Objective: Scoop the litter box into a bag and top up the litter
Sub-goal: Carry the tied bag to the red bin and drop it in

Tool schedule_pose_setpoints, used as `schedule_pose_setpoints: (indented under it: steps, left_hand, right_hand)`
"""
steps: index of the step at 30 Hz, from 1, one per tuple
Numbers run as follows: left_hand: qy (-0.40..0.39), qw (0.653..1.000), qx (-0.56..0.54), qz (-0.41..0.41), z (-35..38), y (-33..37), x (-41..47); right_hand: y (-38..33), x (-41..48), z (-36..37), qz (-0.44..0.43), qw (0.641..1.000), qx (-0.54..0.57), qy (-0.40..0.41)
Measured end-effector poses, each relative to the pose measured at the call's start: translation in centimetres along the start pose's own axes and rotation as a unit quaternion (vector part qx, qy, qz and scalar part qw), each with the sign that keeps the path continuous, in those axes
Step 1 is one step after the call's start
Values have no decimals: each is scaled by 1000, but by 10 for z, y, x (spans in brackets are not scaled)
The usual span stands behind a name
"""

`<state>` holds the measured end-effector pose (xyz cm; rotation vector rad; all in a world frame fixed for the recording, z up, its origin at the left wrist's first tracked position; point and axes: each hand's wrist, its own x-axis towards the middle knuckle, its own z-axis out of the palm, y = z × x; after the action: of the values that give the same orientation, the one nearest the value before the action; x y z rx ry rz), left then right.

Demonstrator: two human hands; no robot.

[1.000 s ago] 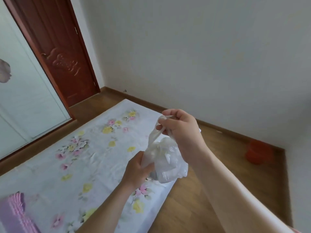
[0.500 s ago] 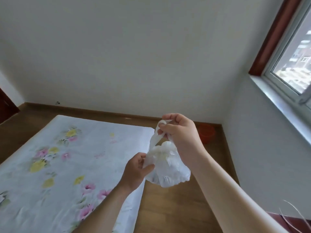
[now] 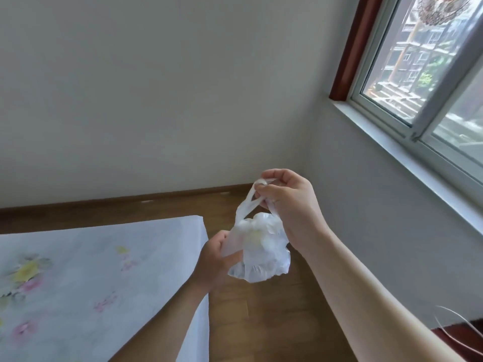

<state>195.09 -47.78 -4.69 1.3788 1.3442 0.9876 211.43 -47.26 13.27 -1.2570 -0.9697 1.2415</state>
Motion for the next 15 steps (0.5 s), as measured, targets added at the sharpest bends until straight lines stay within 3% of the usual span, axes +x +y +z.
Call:
schedule_pose_setpoints:
  steps: [15]
  left_hand:
    - [-14,1000,-19,-15,54,19,237]
  right_hand:
    - [-18,238,-46,13,1000,2,15]
